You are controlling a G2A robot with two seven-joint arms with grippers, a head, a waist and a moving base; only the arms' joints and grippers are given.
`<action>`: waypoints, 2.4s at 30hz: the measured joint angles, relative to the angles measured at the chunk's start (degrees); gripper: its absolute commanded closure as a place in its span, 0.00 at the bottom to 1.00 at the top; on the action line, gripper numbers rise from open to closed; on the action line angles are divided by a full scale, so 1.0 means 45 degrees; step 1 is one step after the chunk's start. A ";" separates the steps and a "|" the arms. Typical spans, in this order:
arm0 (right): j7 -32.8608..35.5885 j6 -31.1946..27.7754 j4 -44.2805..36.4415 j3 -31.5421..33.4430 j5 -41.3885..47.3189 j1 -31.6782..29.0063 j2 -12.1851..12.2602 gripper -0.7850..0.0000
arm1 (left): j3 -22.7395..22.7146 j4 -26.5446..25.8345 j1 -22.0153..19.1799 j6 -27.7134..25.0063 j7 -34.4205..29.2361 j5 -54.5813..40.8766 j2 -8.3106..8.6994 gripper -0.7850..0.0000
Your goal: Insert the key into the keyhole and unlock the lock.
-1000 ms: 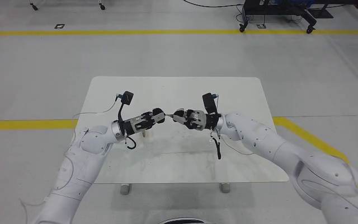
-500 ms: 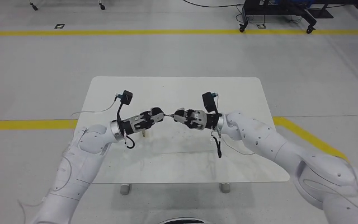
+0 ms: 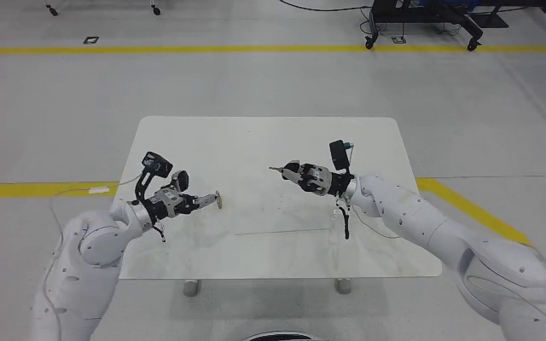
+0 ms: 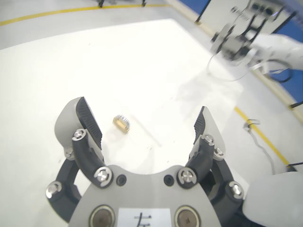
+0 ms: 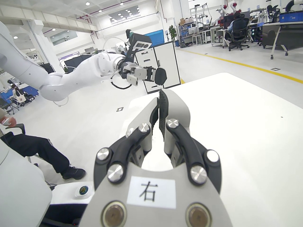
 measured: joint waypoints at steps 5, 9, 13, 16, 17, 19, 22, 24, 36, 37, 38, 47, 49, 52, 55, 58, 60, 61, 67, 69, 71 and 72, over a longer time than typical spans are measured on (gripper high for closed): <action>-0.0002 0.0000 0.0000 0.0000 0.0000 0.0000 0.0000 1.00 | 0.1321 -0.1213 0.0354 0.2089 -0.0711 0.3386 -0.0074 0.00; -0.0002 0.0000 0.0001 0.0000 0.0000 0.0000 0.0000 1.00 | 0.2699 -0.0490 -0.0540 0.3213 -0.1099 0.4383 -0.0261 0.00; -0.0002 0.0000 0.0001 0.0000 0.0000 0.0000 0.0000 1.00 | 0.3756 0.0439 -0.1587 0.4237 -0.1552 0.5055 -0.0461 0.00; -0.0002 0.0000 0.0001 0.0000 0.0000 0.0000 0.0000 1.00 | 0.4448 0.1093 -0.2276 0.4819 -0.1631 0.5118 -0.0636 0.00; -0.0002 0.0000 0.0001 0.0000 0.0000 0.0000 0.0000 1.00 | 0.4592 0.1309 -0.2468 0.4918 -0.1607 0.5108 -0.0679 0.00; -0.0002 0.0000 0.0001 0.0000 0.0000 0.0000 0.0000 1.00 | 0.4888 0.1753 -0.2833 0.5036 -0.1586 0.5102 -0.0769 0.15; -0.0002 0.0000 0.0001 0.0000 0.0000 0.0000 0.0000 1.00 | 0.5098 0.2086 -0.3141 0.5065 -0.1613 0.4954 -0.0845 0.47; -0.0002 0.0000 0.0001 0.0000 0.0000 0.0000 0.0000 1.00 | 0.5151 0.2142 -0.3201 0.5153 -0.1676 0.4970 -0.0869 0.53; -0.0002 0.0000 0.0001 0.0000 0.0000 0.0000 0.0000 1.00 | 0.5295 0.2063 -0.3236 0.5859 -0.2041 0.5443 -0.0960 0.60; -0.0002 0.0000 0.0001 0.0000 0.0000 0.0000 0.0000 1.00 | 0.5325 0.2078 -0.3257 0.5874 -0.2056 0.5442 -0.0973 0.62; -0.0002 0.0000 0.0001 0.0000 0.0000 0.0000 0.0000 1.00 | 0.5351 0.2091 -0.3276 0.5891 -0.2062 0.5442 -0.0985 0.64; -0.0002 0.0000 0.0001 0.0000 0.0000 0.0000 0.0000 1.00 | 0.5539 0.1921 -0.3325 0.5933 -0.2038 0.5706 -0.1065 1.00; -0.0002 0.0000 0.0001 0.0000 0.0000 0.0000 0.0000 1.00 | 0.5512 0.1797 -0.3247 0.5935 -0.2093 0.5925 -0.1052 1.00; -0.0002 0.0000 0.0001 0.0000 0.0000 0.0000 0.0000 1.00 | 0.5432 0.1628 -0.3104 0.5985 -0.2083 0.6212 -0.1033 1.00; -0.0002 0.0000 0.0001 0.0000 0.0000 0.0000 0.0000 1.00 | 0.5242 0.1537 -0.2963 0.5999 -0.1727 0.6130 -0.1028 1.00; -0.0002 0.0000 0.0001 0.0000 0.0000 0.0000 0.0000 1.00 | 0.4750 0.1654 -0.2804 0.5623 -0.0919 0.4994 -0.1036 1.00; -0.0002 0.0000 0.0001 0.0000 0.0000 0.0000 0.0000 1.00 | 0.4041 0.2065 -0.2746 0.4822 -0.0284 0.3100 -0.1035 1.00; -0.0002 0.0000 0.0001 0.0000 0.0000 0.0000 0.0000 1.00 | 0.3683 0.2368 -0.2768 0.4393 -0.0082 0.2085 -0.1027 1.00; -0.0002 0.0000 0.0001 0.0000 0.0000 0.0000 0.0000 1.00 | 0.2600 0.5179 -0.3935 0.1920 -0.2046 -0.6303 -0.1130 1.00; -0.0002 0.0000 0.0001 0.0000 0.0000 0.0000 0.0000 1.00 | 0.2895 0.5982 -0.4640 0.2106 -0.3086 -0.8219 -0.1218 1.00; -0.0002 0.0000 0.0001 0.0000 0.0000 0.0000 0.0000 1.00 | 0.3206 0.6569 -0.5150 0.2452 -0.3572 -0.9398 -0.1329 1.00; -0.0002 0.0000 0.0000 0.0000 0.0000 0.0000 0.0000 1.00 | 0.3440 0.6778 -0.5415 0.2570 -0.3927 -1.0223 -0.1396 1.00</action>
